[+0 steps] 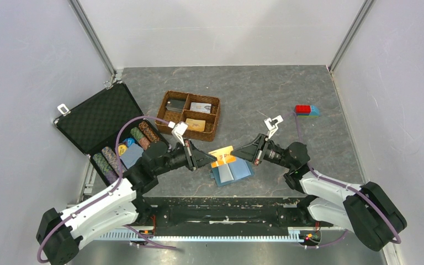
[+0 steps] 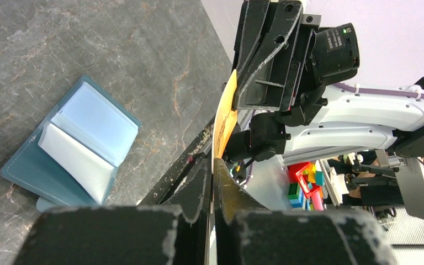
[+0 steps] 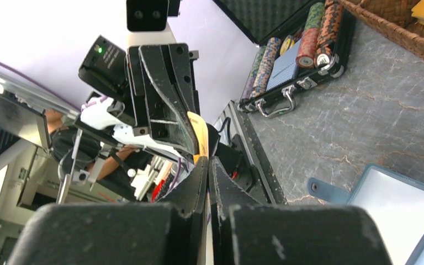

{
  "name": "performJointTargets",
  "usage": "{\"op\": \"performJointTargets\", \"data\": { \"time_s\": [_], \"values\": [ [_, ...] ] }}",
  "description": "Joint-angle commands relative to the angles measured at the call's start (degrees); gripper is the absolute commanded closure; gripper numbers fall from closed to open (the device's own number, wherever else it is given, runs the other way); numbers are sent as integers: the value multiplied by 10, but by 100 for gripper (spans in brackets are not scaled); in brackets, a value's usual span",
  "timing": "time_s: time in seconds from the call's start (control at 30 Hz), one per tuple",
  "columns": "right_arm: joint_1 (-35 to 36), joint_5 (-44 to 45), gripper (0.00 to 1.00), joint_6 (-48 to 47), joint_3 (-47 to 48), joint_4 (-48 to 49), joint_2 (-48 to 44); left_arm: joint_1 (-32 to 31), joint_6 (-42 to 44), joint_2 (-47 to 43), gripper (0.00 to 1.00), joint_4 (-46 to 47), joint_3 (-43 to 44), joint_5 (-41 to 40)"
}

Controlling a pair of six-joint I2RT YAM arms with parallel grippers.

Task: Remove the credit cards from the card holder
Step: Place the credit card in the storage box.

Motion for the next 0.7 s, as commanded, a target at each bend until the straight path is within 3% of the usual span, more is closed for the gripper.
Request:
{"op": "performJointTargets", "data": {
  "time_s": [0.0, 0.33, 0.5, 0.57, 0.67],
  "values": [
    [8, -99, 100, -43, 12, -5, -9, 16, -2, 6, 96, 19, 13, 19],
    [8, -151, 100, -138, 30, -122, -28, 74, 58, 26, 89, -43, 42, 105],
    [7, -146, 100, -138, 34, -131, -29, 81, 72, 37, 78, -54, 47, 112],
    [7, -141, 100, -133, 35, -126, -24, 82, 75, 37, 70, -60, 50, 109],
    [7, -122, 100, -117, 36, -108, -18, 83, 90, 27, 41, -96, 64, 88]
  ]
}}
